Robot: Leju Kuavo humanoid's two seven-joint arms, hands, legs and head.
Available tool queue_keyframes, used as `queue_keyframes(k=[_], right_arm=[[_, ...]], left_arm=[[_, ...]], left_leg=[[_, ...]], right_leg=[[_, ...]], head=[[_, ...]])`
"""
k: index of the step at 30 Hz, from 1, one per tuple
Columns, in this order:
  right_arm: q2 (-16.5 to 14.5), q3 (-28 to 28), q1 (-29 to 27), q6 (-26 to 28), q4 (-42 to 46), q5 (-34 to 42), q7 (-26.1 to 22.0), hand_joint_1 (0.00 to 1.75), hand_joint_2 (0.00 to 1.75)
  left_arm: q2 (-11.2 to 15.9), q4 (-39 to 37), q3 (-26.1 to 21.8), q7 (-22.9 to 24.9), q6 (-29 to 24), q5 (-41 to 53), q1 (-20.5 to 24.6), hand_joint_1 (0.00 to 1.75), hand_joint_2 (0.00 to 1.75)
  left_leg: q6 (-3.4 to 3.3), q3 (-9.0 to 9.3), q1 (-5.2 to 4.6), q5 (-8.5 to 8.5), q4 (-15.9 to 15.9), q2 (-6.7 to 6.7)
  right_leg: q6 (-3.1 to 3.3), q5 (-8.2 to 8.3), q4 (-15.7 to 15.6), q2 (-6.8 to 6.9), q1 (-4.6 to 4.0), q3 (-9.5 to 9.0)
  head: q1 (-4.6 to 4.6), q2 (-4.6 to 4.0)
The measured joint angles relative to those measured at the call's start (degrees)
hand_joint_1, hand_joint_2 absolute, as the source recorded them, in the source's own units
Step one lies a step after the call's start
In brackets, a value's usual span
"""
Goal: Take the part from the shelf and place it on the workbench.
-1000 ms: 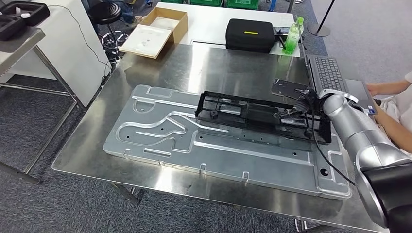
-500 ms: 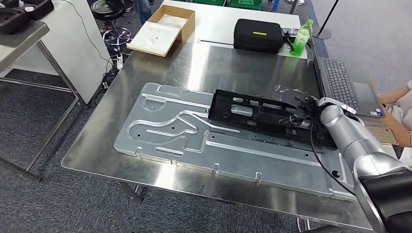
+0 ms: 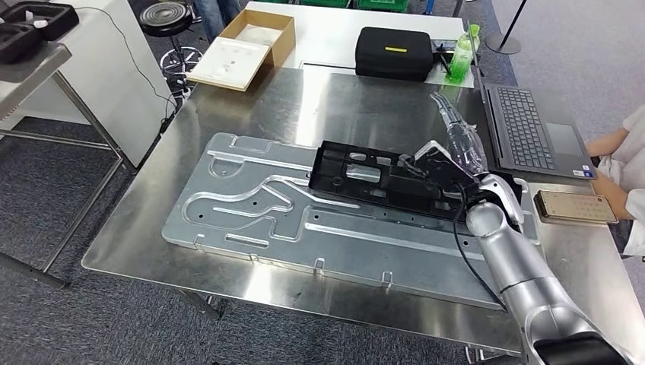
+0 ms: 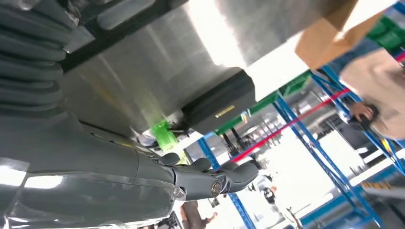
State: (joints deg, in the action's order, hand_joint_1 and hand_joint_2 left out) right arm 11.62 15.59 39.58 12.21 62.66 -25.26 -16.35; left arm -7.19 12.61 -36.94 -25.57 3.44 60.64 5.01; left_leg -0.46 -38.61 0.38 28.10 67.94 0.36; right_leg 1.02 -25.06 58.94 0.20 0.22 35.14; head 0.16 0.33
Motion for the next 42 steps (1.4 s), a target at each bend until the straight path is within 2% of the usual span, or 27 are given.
queue_keyframes(k=[2,3,6,8,9,11,13,14,15,17,18,20,22,23,25,27,28,29,30,32,34,35,37,38,39,40,42], right_arm=[[-0.5,-1.2,-0.7,0.7,2.2,-0.2,-1.0,0.00,0.00],[-0.8,-1.9,-1.2,1.1,3.6,-0.2,-1.8,0.00,0.00],[-2.5,-3.4,-3.8,2.0,9.3,-0.2,-3.4,0.00,0.00],[-3.7,-3.0,-6.0,3.1,15.3,-3.6,-3.7,0.00,0.00],[-4.2,-2.4,-7.0,4.2,18.2,-6.6,-3.7,0.00,0.00],[-5.3,-0.3,-9.1,7.5,22.8,-13.9,-3.8,0.00,0.00],[-6.4,2.3,-11.7,11.1,26.4,-19.6,-3.7,0.00,0.00],[-6.9,3.5,-12.8,12.7,28.0,-21.3,-3.7,0.00,0.00],[-7.3,4.7,-13.6,13.9,29.4,-22.4,-3.7,0.00,0.00],[-8.0,6.7,-14.8,15.7,31.9,-23.4,-3.8,0.00,0.00],[-8.3,7.5,-15.3,16.3,33.1,-23.7,-3.8,0.00,0.00],[-8.7,8.6,-16.3,16.9,34.6,-23.9,-3.8,0.00,0.00],[-9.0,9.4,-16.8,17.2,35.8,-24.0,-3.7,0.00,0.00],[-9.2,9.7,-16.9,17.3,36.3,-24.1,-3.6,0.00,0.00],[-9.6,10.3,-16.8,17.2,37.2,-24.2,-3.4,0.00,0.00],[-9.6,10.6,-16.5,16.6,37.5,-24.4,-2.7,0.00,0.00],[-9.6,10.7,-16.2,16.2,37.5,-24.5,-2.3,0.00,0.00],[-9.6,10.8,-15.7,15.7,37.5,-24.6,-1.9,0.00,0.00],[-9.6,10.9,-15.1,15.4,37.6,-24.7,-1.6,0.00,0.00],[-9.6,11.2,-13.9,14.6,37.9,-25.0,-1.1,0.00,0.00],[-9.6,11.5,-12.5,13.8,38.3,-25.5,-0.5,0.00,0.00],[-9.6,11.7,-11.7,13.4,38.4,-25.6,-0.2,0.00,0.00],[-9.6,12.2,-10.5,12.8,38.7,-25.9,0.5,0.00,0.00],[-9.6,12.4,-10.1,12.6,38.9,-26.0,0.8,0.00,0.00],[-9.6,12.7,-9.7,12.5,39.1,-26.2,1.1,0.00,0.00],[-9.6,12.9,-9.4,12.5,39.2,-26.3,1.4,0.00,0.00],[-9.4,13.2,-8.8,12.5,39.4,-26.4,1.9,0.00,0.00]], left_arm=[[0.0,0.0,0.0,0.0,-0.1,0.0,0.1,0.00,0.00],[0.0,0.0,0.0,0.0,-0.1,0.0,0.0,0.00,0.00],[0.0,0.0,0.0,0.1,-0.5,0.0,-0.2,0.00,0.00],[0.0,0.0,0.0,0.1,-0.6,-0.1,-0.3,0.00,0.00],[-0.1,0.0,0.0,0.1,-0.6,-0.1,-0.3,0.00,0.00],[-0.1,0.0,-0.1,0.2,-0.6,0.0,-0.2,0.00,0.00],[-0.1,0.0,-0.2,0.3,-0.5,0.1,-0.3,0.00,0.00],[-0.1,0.0,-0.2,0.3,-0.5,0.1,-0.3,0.00,0.00],[-0.2,0.0,-0.2,0.4,-0.5,0.1,-0.3,0.00,0.00],[-0.3,0.0,-0.2,0.5,-0.5,0.2,-0.3,0.00,0.00],[-0.4,0.0,-0.2,0.6,-0.5,0.3,-0.2,0.00,0.00],[-0.5,0.0,-0.2,0.8,-0.5,0.5,-0.3,0.00,0.00],[-0.6,0.0,-0.2,0.9,-0.5,0.6,-0.5,0.00,0.00],[-0.6,0.0,-0.2,0.9,-0.5,0.8,-0.5,0.00,0.00],[-0.7,0.0,-0.2,1.0,-0.4,1.1,-0.3,0.00,0.00],[-0.9,0.0,-0.1,1.1,-0.2,1.4,0.0,0.00,0.00],[-1.0,0.0,-0.1,1.2,-0.1,1.6,0.1,0.00,0.00],[-1.0,0.0,-0.1,1.3,0.0,1.7,0.2,0.00,0.00],[-1.1,0.0,0.0,1.3,0.1,1.9,0.2,0.00,0.00],[-1.1,0.0,0.2,1.5,0.2,2.2,0.4,0.00,0.00],[-1.2,0.0,0.4,1.8,0.2,2.5,0.7,0.00,0.00],[-1.2,0.0,0.6,2.0,0.2,2.6,0.8,0.00,0.00],[-1.2,0.0,0.8,2.6,0.2,2.9,0.7,0.00,0.00],[-1.2,0.0,0.9,2.8,0.2,3.1,0.6,0.00,0.00],[-1.2,0.0,1.0,3.1,0.2,3.3,0.6,0.00,0.00],[-1.2,0.0,1.1,3.3,0.1,3.4,0.6,0.00,0.00],[-1.3,0.0,1.5,3.9,0.0,3.9,0.6,0.00,0.00]], left_leg=[[-0.45,3.17,-0.17,-2.21,-6.5,0.01],[-0.67,3.91,-0.25,-2.46,-8.0,0.02],[-1.35,4.30,-0.33,-2.60,-9.0,0.01],[-1.95,4.65,-0.15,-2.97,-9.6,0.00],[-2.19,4.80,-0.04,-3.12,-9.9,0.01],[-2.39,4.81,-0.05,-3.17,-9.9,0.25],[-2.38,4.79,-0.05,-3.15,-9.9,0.80],[-2.33,4.78,-0.04,-3.14,-9.8,1.22],[-2.25,4.78,-0.04,-3.12,-9.7,1.68],[-1.85,4.73,-0.08,-3.06,-9.5,2.61],[-1.52,4.65,-0.09,-3.07,-9.5,3.06],[-0.78,4.48,-0.04,-3.18,-9.6,3.82],[-0.14,4.31,0.09,-3.14,-9.7,4.26],[0.10,3.94,0.12,-2.57,-9.0,3.88],[0.40,1.67,0.24,0.39,-4.2,2.18],[0.66,-1.82,0.32,3.74,3.0,0.83],[0.76,-2.78,0.35,4.29,5.1,0.56],[0.80,-2.79,0.35,3.86,5.3,0.35],[0.76,-1.64,0.33,2.48,3.4,-0.02],[0.36,2.40,0.04,-0.73,-3.9,-2.00],[-0.33,4.84,-0.38,-2.12,-8.7,-3.35],[-0.63,4.98,-0.54,-2.07,-9.2,-3.26],[-1.20,4.99,-0.39,-2.45,-9.5,-2.04],[-1.46,5.08,-0.28,-2.65,-9.7,-1.54],[-1.75,5.15,-0.11,-2.87,-9.9,-1.01],[-1.98,5.18,0.02,-3.05,-10.1,-0.54],[-2.22,5.01,0.08,-3.18,-10.1,0.64]], right_leg=[[-0.35,-0.19,0.3,-0.08,-0.18,0.11],[-0.57,-0.20,0.4,-0.12,-0.23,0.17],[-1.37,-0.14,0.3,-0.18,-0.09,0.19],[-1.93,-1.45,1.9,-0.20,0.02,0.82],[-2.15,-2.82,4.0,-0.20,0.10,1.71],[-2.51,-6.51,11.5,-0.21,0.32,5.11],[-2.71,-8.03,16.8,-0.20,0.56,7.56],[-2.70,-7.06,16.1,-0.22,0.65,7.11],[-2.63,-5.32,13.1,-0.39,0.72,5.55],[-2.37,-2.15,4.8,-1.90,0.81,1.16],[-2.16,-1.39,1.9,-2.60,0.74,-0.33],[-1.67,-1.33,0.3,-3.01,0.39,-1.13],[-0.90,-0.99,-0.2,-2.12,0.39,-1.30],[-0.48,-0.77,-0.5,-1.64,0.49,-1.44],[0.20,-0.48,-1.0,-0.45,0.57,-1.61],[0.50,-0.53,-1.1,0.88,0.35,-1.60],[0.55,-0.58,-1.0,1.54,0.23,-1.58],[0.57,-0.63,-0.9,2.18,0.13,-1.56],[0.54,-0.72,-0.8,2.77,0.04,-1.55],[0.27,-1.06,-0.4,3.84,-0.19,-1.59],[-0.21,-1.38,0.0,4.79,-0.47,-1.62],[-0.47,-1.45,0.0,5.25,-0.57,-1.65],[-1.01,-1.63,0.1,5.83,-0.51,-1.81],[-1.33,-1.92,0.3,5.42,-0.39,-1.85],[-1.68,-2.98,1.7,4.24,-0.23,-1.32],[-1.99,-4.54,4.2,2.75,-0.02,-0.25],[-2.36,-8.26,11.6,0.54,0.19,3.32]], head=[[0.02,0.00],[0.03,0.00],[0.02,0.00],[0.02,0.00],[0.03,0.00],[0.03,0.00],[0.04,0.00],[0.05,0.00],[0.04,0.00],[0.03,0.00],[0.03,0.00],[0.02,0.00],[0.02,0.00],[0.02,0.00],[-0.01,0.00],[-0.02,0.00],[-0.02,0.00],[-0.02,0.00],[-0.03,0.00],[-0.03,0.00],[0.00,0.00],[0.02,0.00],[0.00,0.00],[0.01,0.00],[0.00,0.00],[0.01,0.00],[0.02,0.00]])
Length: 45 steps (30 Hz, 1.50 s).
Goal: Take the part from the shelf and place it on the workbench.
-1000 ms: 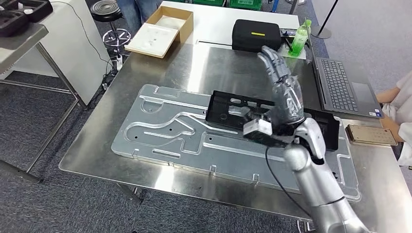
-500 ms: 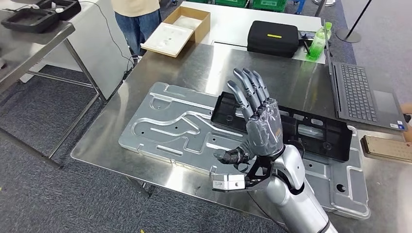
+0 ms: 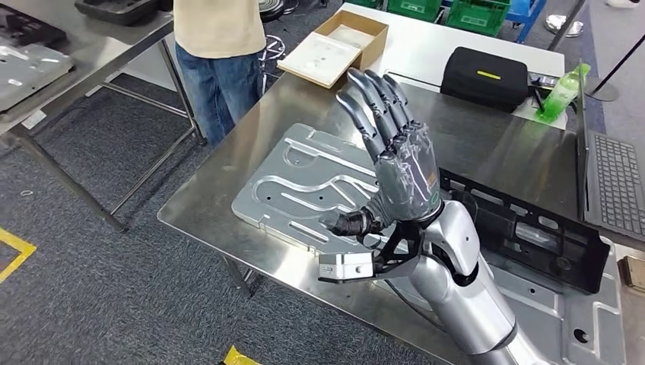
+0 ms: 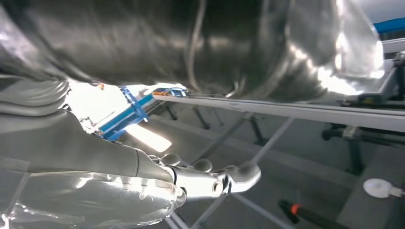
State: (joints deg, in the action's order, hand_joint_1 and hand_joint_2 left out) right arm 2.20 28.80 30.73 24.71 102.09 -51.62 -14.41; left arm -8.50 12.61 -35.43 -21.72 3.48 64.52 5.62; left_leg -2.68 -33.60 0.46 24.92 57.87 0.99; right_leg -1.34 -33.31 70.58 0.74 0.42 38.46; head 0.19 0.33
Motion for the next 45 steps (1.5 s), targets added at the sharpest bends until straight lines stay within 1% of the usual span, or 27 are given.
queue_keyframes(k=[1,2,4,6,8,10,11,12,14,15,17,18,20,22,23,26,28,30,32,33,34,35,37,39,41,43,45], right_arm=[[0.1,0.2,0.1,0.0,0.0,0.0,0.2,0.00,0.00],[0.2,0.4,0.2,0.0,0.0,-0.1,0.4,0.00,0.00],[0.2,0.7,0.7,-0.1,0.0,-0.3,0.7,0.00,0.00],[0.2,1.0,1.3,-0.1,0.0,-0.4,0.8,0.00,0.00],[0.3,1.2,1.6,-0.2,0.1,-0.5,0.8,0.00,0.00],[0.3,1.3,1.8,-0.2,0.1,-0.6,0.8,0.00,0.00],[0.3,1.4,1.9,-0.2,0.1,-0.7,0.8,0.00,0.00],[0.3,1.5,2.1,-0.2,0.1,-0.7,0.9,0.00,0.00],[0.3,1.6,2.3,-0.3,0.2,-0.8,0.9,0.00,0.00],[0.4,1.6,2.3,-0.5,0.2,-0.9,0.9,0.00,0.00],[0.4,1.9,2.6,-1.1,0.2,-1.0,1.2,0.00,0.00],[0.4,2.1,2.9,-1.4,0.2,-1.0,1.3,0.00,0.00],[0.4,2.4,3.9,-2.0,0.2,-1.2,1.7,0.00,0.00],[0.4,2.6,5.0,-2.4,0.3,-1.3,2.0,0.00,0.00],[0.4,2.7,5.4,-2.5,0.3,-1.4,2.2,0.00,0.00],[0.4,2.9,5.8,-2.5,0.3,-1.4,2.7,0.00,0.00],[0.5,2.9,5.9,-2.3,0.5,-1.2,2.8,0.00,0.00],[0.7,2.9,5.9,-2.2,0.6,-1.0,2.8,0.00,0.00],[1.0,2.9,5.6,-2.1,0.7,-0.9,2.8,0.00,0.00],[1.1,2.9,5.5,-2.1,0.7,-0.9,2.8,0.00,0.00],[1.2,2.9,5.4,-2.1,0.7,-0.9,2.8,0.00,0.00],[1.2,2.9,5.4,-2.1,0.7,-0.9,2.8,0.00,0.00],[1.4,2.9,5.5,-2.0,0.8,-0.9,2.8,0.00,0.00],[1.6,3.0,5.5,-1.9,1.0,-0.6,2.8,0.00,0.00],[1.9,3.0,5.5,-1.6,1.3,-0.1,2.7,0.00,0.00],[2.1,3.0,5.4,-1.1,1.4,0.8,2.4,0.00,0.00],[2.2,3.0,5.2,-0.6,1.5,1.6,2.0,0.00,0.00]], left_arm=[[0.0,0.0,0.2,0.2,0.0,0.2,-0.1,0.00,0.00],[0.0,0.0,0.3,0.4,-0.1,0.3,-0.2,0.00,0.00],[0.0,0.0,0.5,0.7,-0.2,0.4,-0.3,0.00,0.00],[-0.1,0.0,0.7,0.8,-0.3,0.4,-0.2,0.00,0.00],[-0.2,0.0,0.8,0.8,-0.3,0.4,-0.1,0.00,0.00],[-0.2,0.0,0.8,0.9,-0.3,0.4,-0.2,0.00,0.00],[-0.2,0.0,0.9,0.9,-0.3,0.4,-0.2,0.00,0.00],[-0.2,0.0,0.9,0.9,-0.3,0.4,-0.3,0.00,0.00],[-0.1,0.0,1.0,0.9,-0.4,0.4,-0.1,0.00,0.00],[-0.1,0.0,1.0,1.0,-0.4,0.4,0.0,0.00,0.00],[-0.1,0.0,1.0,1.1,-0.5,0.4,0.1,0.00,0.00],[-0.1,0.0,1.0,1.2,-0.5,0.3,0.1,0.00,0.00],[-0.1,0.0,1.0,1.2,-0.5,0.3,0.3,0.00,0.00],[-0.2,0.0,1.1,1.3,-0.3,0.2,0.7,0.00,0.00],[-0.2,0.0,1.1,1.3,-0.2,0.2,0.9,0.00,0.00],[-0.3,0.0,1.1,1.3,0.0,0.0,0.9,0.00,0.00],[-0.4,0.0,1.0,1.3,0.1,-0.4,1.0,0.00,0.00],[-0.5,0.0,1.0,1.2,0.1,-0.6,1.2,0.00,0.00],[-0.5,0.0,1.0,1.1,0.1,-0.7,1.4,0.00,0.00],[-0.5,0.0,1.0,1.1,0.1,-0.7,1.3,0.00,0.00],[-0.5,0.0,1.0,1.1,0.1,-0.7,1.3,0.00,0.00],[-0.5,0.0,1.0,1.0,0.1,-0.7,1.3,0.00,0.00],[-0.6,0.0,1.0,0.7,0.1,-0.8,1.5,0.00,0.00],[-0.6,0.0,1.0,0.3,0.0,-1.1,1.5,0.00,0.00],[-0.6,0.0,1.0,0.2,-0.4,-1.5,1.4,0.00,0.00],[-0.5,0.0,1.0,0.4,-1.1,-1.9,1.1,0.00,0.00],[-0.5,0.0,0.9,1.1,-1.9,-2.3,1.0,0.00,0.00]], left_leg=[[-0.02,-0.04,0.00,-0.01,0.0,0.65],[-0.02,-0.06,0.00,-0.01,0.1,1.35],[0.07,-0.03,0.01,0.03,0.3,2.83],[0.42,-0.26,0.05,0.07,0.5,4.28],[1.17,-0.79,0.36,-0.07,0.6,5.63],[2.07,-1.12,0.65,-0.31,0.4,6.85],[2.42,-1.24,0.55,-0.16,0.5,6.39],[2.70,-1.71,0.40,0.52,1.5,5.06],[3.05,-4.23,0.21,3.50,6.8,1.48],[3.21,-6.06,0.28,5.20,10.4,0.41],[3.49,-8.32,0.43,6.30,14.8,-0.29],[3.60,-8.09,0.51,5.42,14.4,-0.52],[3.60,-4.89,0.62,1.97,8.3,-2.00],[3.04,-1.97,0.23,0.09,2.5,-4.06],[2.64,-1.47,0.03,-0.01,1.3,-4.58],[1.43,-1.49,-0.10,-0.10,0.9,-2.96],[0.71,-1.20,0.12,-0.47,0.4,-1.90],[0.27,-1.15,0.22,-0.67,0.2,-0.82],[0.15,-1.22,0.18,-0.69,0.3,0.52],[0.15,-1.22,0.16,-0.69,0.3,1.23],[0.16,-1.20,0.15,-0.69,0.4,1.96],[0.18,-1.15,0.15,-0.69,0.5,2.70],[0.39,-1.24,0.19,-0.73,0.6,4.05],[1.02,-1.63,0.35,-0.92,0.6,5.22],[1.85,-1.90,0.50,-1.13,0.4,6.20],[2.47,-2.47,0.30,-0.18,1.6,4.11],[2.95,-4.92,0.30,2.85,6.9,0.81]], right_leg=[[-0.08,-0.79,2.8,-0.26,0.05,1.41],[-0.10,-0.54,3.9,-0.39,0.12,2.07],[0.10,3.11,-0.6,-1.11,0.28,0.16],[0.54,6.42,-8.1,-4.38,0.55,-3.10],[0.82,7.07,-11.4,-6.59,0.53,-4.37],[1.16,7.20,-11.8,-5.42,0.47,-4.60],[1.45,7.32,-12.2,-4.65,0.56,-4.88],[1.79,7.44,-12.6,-3.78,0.68,-5.18],[2.33,7.47,-13.1,-1.92,0.58,-5.58],[2.52,7.37,-13.1,-0.94,0.45,-5.62],[2.63,7.18,-13.0,0.90,0.29,-5.64],[2.59,7.06,-12.9,1.73,0.28,-5.65],[2.30,6.72,-12.6,3.07,0.25,-5.68],[1.72,6.22,-12.0,4.20,-0.09,-5.63],[1.43,6.03,-11.8,4.73,-0.27,-5.63],[0.59,5.63,-11.7,6.01,-0.27,-5.98],[0.02,3.89,-9.5,3.81,0.05,-5.27],[-0.35,0.27,-2.7,0.53,0.27,-2.18],[-0.47,-1.98,3.9,-0.53,0.30,1.29],[-0.42,-1.46,4.7,-0.63,0.31,1.86],[-0.29,0.18,3.0,-0.79,0.31,1.32],[-0.07,2.57,-0.7,-1.37,0.32,-0.27],[0.50,6.02,-8.6,-3.93,0.38,-3.67],[0.84,6.62,-11.7,-5.41,0.29,-4.94],[1.18,6.78,-12.3,-4.36,0.30,-5.30],[1.81,7.12,-13.1,-2.93,0.58,-5.93],[2.34,7.22,-13.5,-1.30,0.56,-6.25]], head=[[0.01,0.00],[0.00,0.00],[-0.01,0.00],[-0.02,0.00],[0.00,0.00],[0.00,0.00],[0.00,0.00],[-0.08,0.00],[-0.22,0.00],[-0.30,0.00],[-0.30,0.00],[-0.30,0.00],[-0.30,0.00],[-0.26,0.00],[-0.22,0.00],[-0.18,0.00],[-0.16,0.00],[-0.14,0.00],[-0.14,0.00],[-0.14,0.00],[-0.14,0.00],[-0.14,0.00],[-0.15,0.00],[-0.15,0.00],[-0.14,0.00],[-0.28,0.00],[-0.47,0.00]])
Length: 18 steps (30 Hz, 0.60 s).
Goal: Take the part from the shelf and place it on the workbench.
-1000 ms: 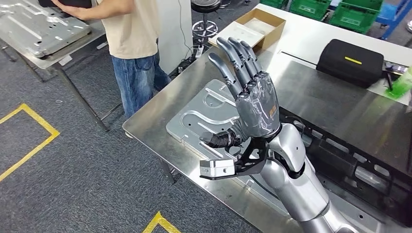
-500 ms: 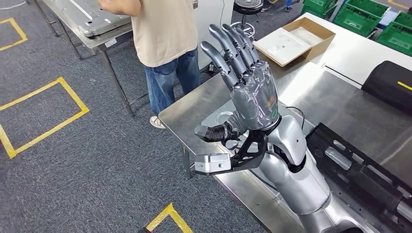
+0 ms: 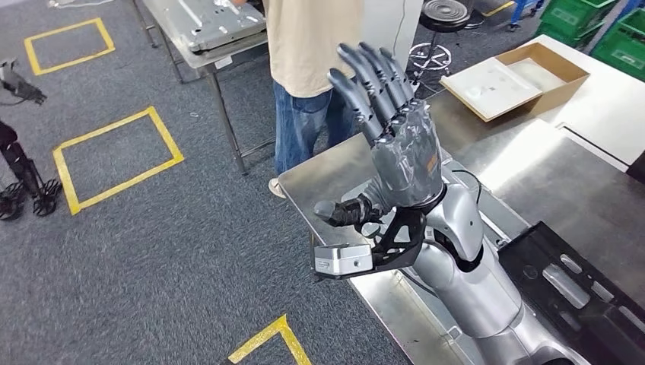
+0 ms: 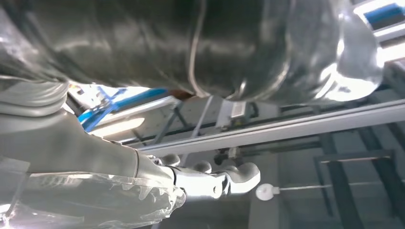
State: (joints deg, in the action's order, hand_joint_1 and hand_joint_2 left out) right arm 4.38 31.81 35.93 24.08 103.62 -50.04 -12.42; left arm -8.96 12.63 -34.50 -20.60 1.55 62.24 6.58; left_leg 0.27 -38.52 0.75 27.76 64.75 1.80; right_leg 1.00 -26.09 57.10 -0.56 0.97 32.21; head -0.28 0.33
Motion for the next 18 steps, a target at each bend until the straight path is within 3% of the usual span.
queue_keyframes(k=[2,3,4,6,8,9,11,12,14,16,17,18], right_arm=[[0.1,0.0,-0.4,0.4,0.0,0.5,-0.4,0.00,0.00],[0.1,0.0,-0.7,0.5,0.0,0.6,-0.5,0.00,0.00],[0.1,0.1,-0.8,0.6,0.0,0.7,-0.6,0.00,0.00],[0.1,0.1,-0.9,0.7,0.0,0.7,-0.6,0.00,0.00],[0.1,0.1,-0.9,0.7,0.1,0.7,-0.7,0.00,0.00],[0.1,0.1,-0.9,0.8,0.1,0.7,-0.7,0.00,0.00],[0.1,0.1,-0.9,0.8,0.2,0.8,-0.8,0.00,0.00],[0.1,0.1,-0.9,0.8,0.2,0.8,-0.9,0.00,0.00],[0.1,0.0,-0.9,0.9,0.4,0.8,-1.1,0.00,0.00],[0.2,0.0,-1.1,1.2,0.5,0.6,-1.3,0.00,0.00],[0.3,0.0,-1.3,1.4,0.5,0.4,-1.3,0.00,0.00],[0.3,-0.1,-1.5,1.7,0.5,0.0,-1.4,0.00,0.00]], left_arm=[[0.0,0.0,-0.2,0.8,-0.9,-0.4,-0.2,0.00,0.00],[0.0,0.0,-0.3,1.1,-1.3,-0.6,-0.3,0.00,0.00],[0.1,0.0,-0.5,1.3,-1.7,-0.7,-0.6,0.00,0.00],[0.2,0.0,-0.8,1.6,-2.3,-1.0,-1.0,0.00,0.00],[0.2,0.0,-1.0,1.6,-2.6,-1.2,-1.0,0.00,0.00],[0.2,0.0,-1.1,1.6,-2.7,-1.3,-1.1,0.00,0.00],[0.3,0.0,-1.3,1.6,-3.0,-1.4,-1.2,0.00,0.00],[0.3,0.0,-1.5,1.5,-3.1,-1.5,-1.3,0.00,0.00],[0.4,0.0,-1.6,1.3,-3.2,-1.5,-1.4,0.00,0.00],[0.4,0.0,-1.7,1.1,-3.2,-1.5,-1.4,0.00,0.00],[0.3,0.0,-1.7,1.1,-3.2,-1.5,-1.4,0.00,0.00],[0.3,0.0,-1.7,1.1,-3.2,-1.4,-1.4,0.00,0.00]], left_leg=[[0.45,-3.32,0.34,2.69,6.7,-0.98],[0.67,-4.10,0.49,2.82,8.3,-1.18],[0.85,-3.65,0.60,1.83,7.4,-1.45],[1.00,-0.17,0.70,-1.42,0.7,-3.10],[0.39,2.59,0.41,-3.07,-4.7,-4.67],[-0.06,2.89,0.21,-3.01,-5.4,-4.81],[-1.00,2.79,0.05,-3.10,-5.4,-3.61],[-1.33,2.82,0.12,-3.21,-5.5,-3.04],[-2.00,2.93,0.40,-3.49,-5.9,-2.02],[-2.38,2.83,0.43,-3.61,-6.0,-1.00],[-2.47,2.78,0.38,-3.65,-5.9,-0.33],[-2.52,2.76,0.33,-3.66,-5.9,0.37]], right_leg=[[0.19,-0.15,0.1,1.73,-0.16,-0.02],[0.15,-0.27,0.1,2.57,-0.17,-0.02],[0.04,-0.43,0.3,3.31,-0.14,-0.03],[-0.40,-0.95,0.8,4.65,-0.09,-0.07],[-1.09,-1.56,1.5,5.72,-0.33,-0.03],[-1.41,-1.74,1.7,6.18,-0.51,-0.05],[-1.98,-1.90,1.6,7.07,-0.63,-0.27],[-2.28,-2.19,1.8,6.82,-0.50,-0.38],[-2.74,-4.28,4.4,4.48,-0.15,0.60],[-2.92,-7.87,11.1,1.70,0.00,3.75],[-2.94,-9.19,14.7,1.12,-0.02,5.58],[-2.89,-9.44,16.8,0.85,-0.07,6.75]], head=[[-0.05,0.00],[-0.05,0.00],[-0.05,0.00],[-0.06,0.00],[-0.06,0.00],[-0.04,0.00],[-0.03,0.00],[-0.02,0.00],[0.00,0.00],[0.01,0.00],[0.01,0.00],[0.01,0.00]])
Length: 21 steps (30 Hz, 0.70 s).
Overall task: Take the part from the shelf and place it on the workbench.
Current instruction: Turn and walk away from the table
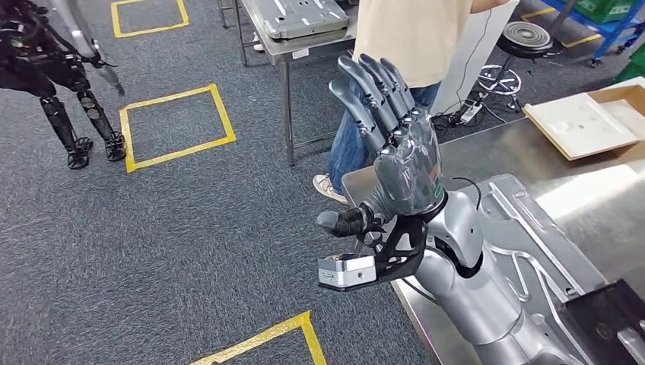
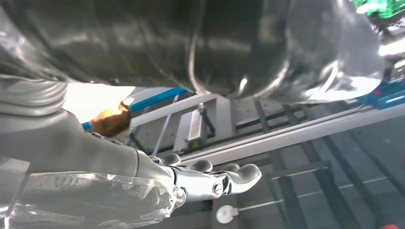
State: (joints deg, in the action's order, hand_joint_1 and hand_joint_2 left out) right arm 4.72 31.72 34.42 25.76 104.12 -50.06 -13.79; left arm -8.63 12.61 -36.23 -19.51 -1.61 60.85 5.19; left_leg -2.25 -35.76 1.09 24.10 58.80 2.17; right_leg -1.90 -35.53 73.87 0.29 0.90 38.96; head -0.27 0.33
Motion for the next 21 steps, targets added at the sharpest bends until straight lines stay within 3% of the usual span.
queue_keyframes(k=[1,2,4,5,7,8,9,11,13,15,16,17,19,21], right_arm=[[0.1,0.0,-0.1,0.2,0.0,-0.4,0.0,0.00,0.00],[0.1,-0.1,-0.2,0.5,0.1,-0.9,0.0,0.00,0.00],[0.2,-0.5,-0.2,0.9,0.5,-1.6,0.0,0.00,0.00],[0.2,-0.7,-0.2,1.0,0.7,-1.8,0.0,0.00,0.00],[0.4,-1.0,-0.3,1.2,1.0,-2.1,0.0,0.00,0.00],[0.4,-1.0,-0.3,1.2,1.0,-2.2,0.0,0.00,0.00],[0.4,-1.0,-0.3,1.3,1.1,-2.3,0.0,0.00,0.00],[0.4,-1.1,-0.3,1.3,1.2,-2.4,0.0,0.00,0.00],[0.5,-1.1,-0.4,1.4,1.3,-2.6,0.0,0.00,0.00],[0.5,-1.2,-0.7,1.3,1.3,-2.7,0.0,0.00,0.00],[0.5,-1.2,-0.7,1.2,1.3,-2.8,0.1,0.00,0.00],[0.5,-1.2,-0.8,1.0,1.3,-2.8,0.1,0.00,0.00],[0.5,-1.2,-0.8,0.4,1.3,-2.9,0.2,0.00,0.00],[0.5,-1.1,-0.8,-0.1,1.3,-2.8,0.2,0.00,0.00]], left_arm=[[0.0,0.0,0.0,0.1,0.0,0.1,0.0,0.00,0.00],[0.0,0.0,0.0,0.2,0.0,0.3,-0.1,0.00,0.00],[-0.2,0.0,0.0,0.4,0.1,0.4,0.0,0.00,0.00],[-0.3,0.0,0.0,0.4,0.2,0.4,0.0,0.00,0.00],[-0.5,0.0,0.0,0.3,0.4,0.5,0.1,0.00,0.00],[-0.5,0.0,0.0,0.3,0.4,0.5,0.1,0.00,0.00],[-0.5,0.0,0.0,0.3,0.5,0.5,0.0,0.00,0.00],[-0.5,0.0,0.0,0.3,0.5,0.5,-0.1,0.00,0.00],[-0.5,0.0,0.0,0.0,0.1,0.5,0.1,0.00,0.00],[-0.5,0.0,0.0,-0.6,-0.8,0.4,0.2,0.00,0.00],[-0.5,0.0,0.0,-0.8,-1.3,0.4,0.2,0.00,0.00],[-0.5,0.0,0.0,-0.9,-1.6,0.3,0.1,0.00,0.00],[-0.4,0.0,0.0,-0.9,-2.0,0.1,0.1,0.00,0.00],[-0.4,0.0,-0.1,-0.7,-2.2,-0.4,0.2,0.00,0.00]], left_leg=[[-0.01,0.01,-0.06,-0.01,0.0,0.78],[0.02,0.06,-0.11,-0.04,0.0,1.55],[0.19,0.09,-0.19,-0.14,0.0,2.91],[0.37,-0.02,-0.19,-0.23,0.1,3.54],[1.00,-0.42,0.02,-0.50,0.1,4.69],[1.43,-0.64,0.08,-0.67,-0.1,5.34],[1.75,-0.78,0.11,-0.69,0.0,5.12],[2.20,-1.81,-0.18,0.71,2.0,2.34],[2.48,-4.66,-0.16,4.17,8.1,-0.86],[2.83,-7.64,0.06,6.61,14.5,-1.59],[2.98,-7.95,0.14,6.43,15.4,-1.77],[3.07,-6.90,0.20,5.13,13.6,-2.09],[2.95,-2.62,0.04,1.94,6.1,-4.04],[2.30,0.04,-0.34,0.72,1.1,-5.52]], right_leg=[[0.15,0.87,0.1,-0.18,-0.06,0.25],[0.40,2.76,-2.2,-0.47,-0.10,-0.66],[1.21,6.73,-9.7,-2.72,-0.16,-4.01],[1.50,7.79,-12.7,-3.93,-0.17,-5.28],[1.80,8.05,-14.9,-5.00,-0.32,-6.13],[1.89,8.20,-15.2,-4.39,-0.32,-6.23],[2.07,8.37,-15.5,-3.66,-0.24,-6.41],[2.57,8.75,-16.3,-2.11,0.09,-6.87],[2.88,8.78,-16.5,-0.45,0.05,-7.02],[2.96,8.64,-16.4,1.35,-0.06,-7.00],[2.94,8.54,-16.4,2.23,-0.08,-7.01],[2.84,8.40,-16.2,3.02,-0.07,-7.04],[2.42,7.91,-15.8,4.39,-0.15,-7.11],[1.82,7.41,-15.4,5.48,-0.48,-7.14]], head=[[0.00,0.00],[-0.01,0.00],[-0.02,0.00],[-0.01,0.00],[0.02,0.00],[0.03,0.00],[0.04,0.00],[-0.09,0.00],[-0.22,0.00],[-0.22,0.00],[-0.22,0.00],[-0.23,0.00],[-0.23,0.00],[-0.18,0.00]])
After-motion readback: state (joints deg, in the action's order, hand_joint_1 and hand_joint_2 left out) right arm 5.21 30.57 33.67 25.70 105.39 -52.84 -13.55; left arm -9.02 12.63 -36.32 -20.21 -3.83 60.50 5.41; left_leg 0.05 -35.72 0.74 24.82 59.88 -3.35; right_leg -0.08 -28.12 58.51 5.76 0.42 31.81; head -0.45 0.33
